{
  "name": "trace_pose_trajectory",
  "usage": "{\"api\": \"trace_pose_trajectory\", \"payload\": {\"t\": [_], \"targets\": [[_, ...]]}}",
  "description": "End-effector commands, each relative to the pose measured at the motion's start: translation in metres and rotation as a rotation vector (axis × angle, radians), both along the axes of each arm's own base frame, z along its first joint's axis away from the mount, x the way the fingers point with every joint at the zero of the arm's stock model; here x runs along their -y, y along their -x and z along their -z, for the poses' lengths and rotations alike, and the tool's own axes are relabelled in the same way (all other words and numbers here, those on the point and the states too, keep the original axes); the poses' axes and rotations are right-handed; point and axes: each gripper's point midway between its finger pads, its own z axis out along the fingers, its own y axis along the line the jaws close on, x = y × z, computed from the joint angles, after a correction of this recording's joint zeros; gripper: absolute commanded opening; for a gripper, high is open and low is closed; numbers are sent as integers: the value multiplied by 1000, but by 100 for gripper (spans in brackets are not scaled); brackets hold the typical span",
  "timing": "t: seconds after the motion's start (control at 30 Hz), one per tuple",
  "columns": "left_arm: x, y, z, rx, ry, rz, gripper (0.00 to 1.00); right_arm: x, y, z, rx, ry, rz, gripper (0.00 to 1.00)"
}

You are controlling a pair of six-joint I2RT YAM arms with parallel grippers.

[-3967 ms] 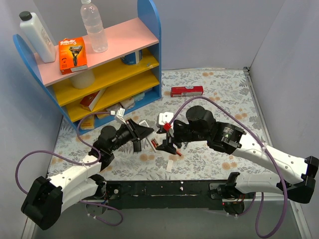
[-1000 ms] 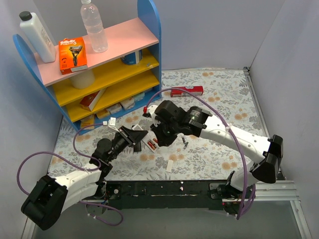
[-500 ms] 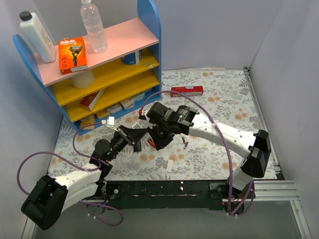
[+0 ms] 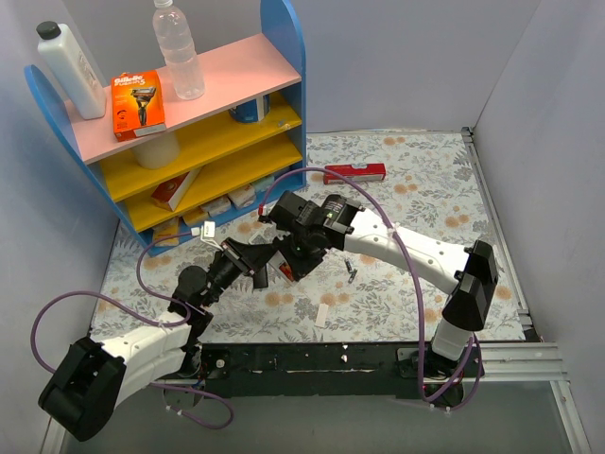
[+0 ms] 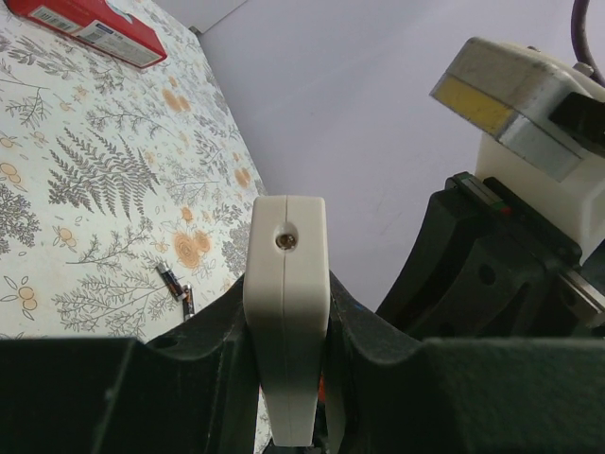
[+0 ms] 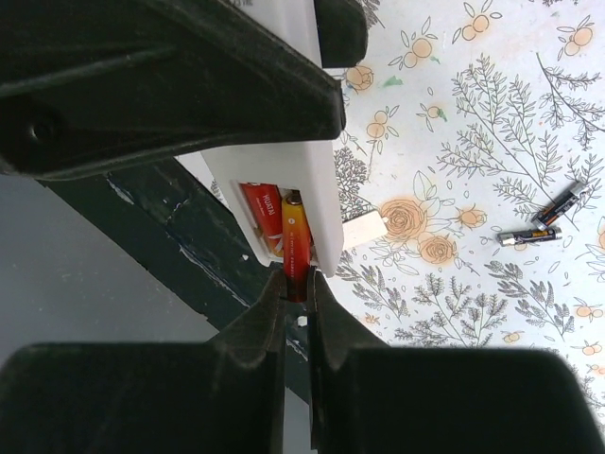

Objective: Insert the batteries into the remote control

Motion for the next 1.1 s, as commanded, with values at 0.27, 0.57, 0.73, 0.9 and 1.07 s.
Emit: {"api": "trace_pose_trajectory", "payload": {"t": [0.27, 0.57, 0.73, 0.9, 1.07], "targets": [[1, 0, -18, 33, 39, 7, 0, -2, -4, -11, 21, 5, 19, 1], [4, 1, -22, 33, 42, 23, 0, -12, -8, -11, 26, -8, 11, 2], [3, 1, -23, 27, 51, 19, 0, -14, -7, -9, 18, -5, 3, 7], [-1, -3, -21, -13, 64, -8, 0, -14, -6, -12, 19, -10, 1, 12], [-2, -6, -15, -68, 82, -24, 0, -13, -6, -11, 16, -3, 1, 18]]}}
